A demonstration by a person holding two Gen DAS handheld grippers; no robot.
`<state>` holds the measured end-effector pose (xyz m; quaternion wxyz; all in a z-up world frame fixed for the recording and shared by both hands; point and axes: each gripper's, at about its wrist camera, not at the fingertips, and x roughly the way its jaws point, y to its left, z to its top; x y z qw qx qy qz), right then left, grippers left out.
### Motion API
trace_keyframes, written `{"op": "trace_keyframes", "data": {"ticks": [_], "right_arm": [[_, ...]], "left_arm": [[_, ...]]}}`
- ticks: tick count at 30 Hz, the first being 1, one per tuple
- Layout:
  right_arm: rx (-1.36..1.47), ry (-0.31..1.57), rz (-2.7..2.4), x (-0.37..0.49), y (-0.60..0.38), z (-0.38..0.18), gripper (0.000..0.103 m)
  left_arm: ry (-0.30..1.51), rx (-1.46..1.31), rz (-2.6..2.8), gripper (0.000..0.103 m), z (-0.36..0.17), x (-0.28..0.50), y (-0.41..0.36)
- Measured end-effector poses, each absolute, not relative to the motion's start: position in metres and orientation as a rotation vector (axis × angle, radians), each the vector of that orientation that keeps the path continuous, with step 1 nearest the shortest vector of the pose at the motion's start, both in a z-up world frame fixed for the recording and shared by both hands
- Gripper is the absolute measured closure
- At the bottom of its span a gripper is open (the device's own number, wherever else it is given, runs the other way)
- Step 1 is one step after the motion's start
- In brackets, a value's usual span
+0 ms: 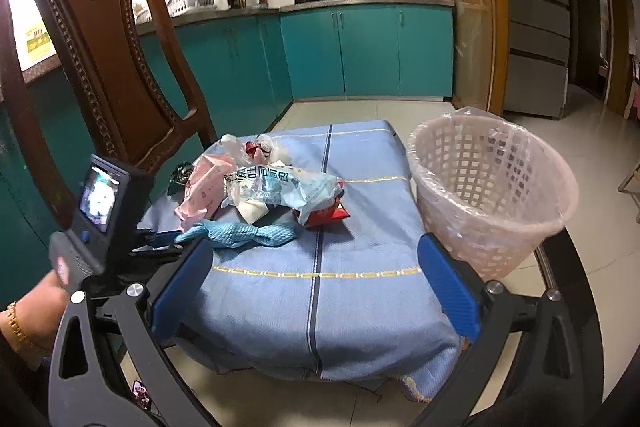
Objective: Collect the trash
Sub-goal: 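Grasp the blue cloth with the left gripper while the right gripper grasps the clear snack bag, then lift the clear snack bag with the right gripper while the left gripper holds the blue cloth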
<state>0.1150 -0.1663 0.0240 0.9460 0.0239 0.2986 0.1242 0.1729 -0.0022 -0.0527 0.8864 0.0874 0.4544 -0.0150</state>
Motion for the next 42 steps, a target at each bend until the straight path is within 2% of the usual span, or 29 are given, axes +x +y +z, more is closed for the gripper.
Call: {"op": "trace_keyframes", "data": {"ticks": [5, 7, 11, 18, 19, 20, 21, 22, 23, 24, 27, 35, 42], "right_arm": [[-0.021, 0.618, 0.238, 0.146, -0.149, 0.017, 0.004], [-0.031, 0.629, 0.233, 0.16, -0.145, 0.013, 0.006], [-0.041, 0.7, 0.249, 0.196, -0.133, -0.007, 0.018], [-0.185, 0.738, 0.288, 0.21, -0.098, -0.03, 0.022], [-0.234, 0.735, 0.277, 0.211, -0.092, -0.034, 0.026], [-0.26, 0.738, 0.27, 0.212, -0.089, -0.037, 0.041], [-0.285, 0.748, 0.265, 0.214, -0.087, -0.041, 0.06], [-0.294, 0.762, 0.255, 0.217, -0.087, -0.045, 0.066], [-0.291, 0.77, 0.25, 0.218, -0.089, -0.047, 0.087], [-0.281, 0.776, 0.244, 0.219, -0.092, -0.047, 0.095], [-0.213, 0.751, 0.248, 0.209, -0.104, -0.031, 0.098], [-0.032, 0.642, 0.292, 0.153, -0.14, 0.026, 0.098], [0.075, 0.639, 0.292, 0.124, -0.167, 0.028, 0.098]], "left_arm": [[0.858, 0.099, -0.087, 0.099, -0.017, 0.148, 0.002], [0.792, 0.048, -0.081, 0.099, 0.001, 0.131, 0.01], [0.665, -0.057, -0.027, 0.099, 0.026, 0.109, 0.036], [0.486, -0.161, -0.039, 0.099, 0.054, 0.082, 0.055], [0.481, -0.165, -0.049, 0.099, 0.055, 0.083, 0.055], [0.482, -0.165, -0.052, 0.099, 0.055, 0.085, 0.053], [0.486, -0.164, -0.052, 0.099, 0.054, 0.085, 0.051], [0.495, -0.164, -0.058, 0.099, 0.052, 0.087, 0.049], [0.5, -0.163, -0.059, 0.099, 0.05, 0.091, 0.047], [0.507, -0.161, -0.059, 0.099, 0.049, 0.093, 0.045], [0.515, -0.166, -0.067, 0.099, 0.048, 0.09, 0.049], [0.54, -0.147, -0.066, 0.099, 0.044, 0.09, 0.042], [0.563, -0.125, -0.057, 0.099, 0.036, 0.083, 0.037]]}}
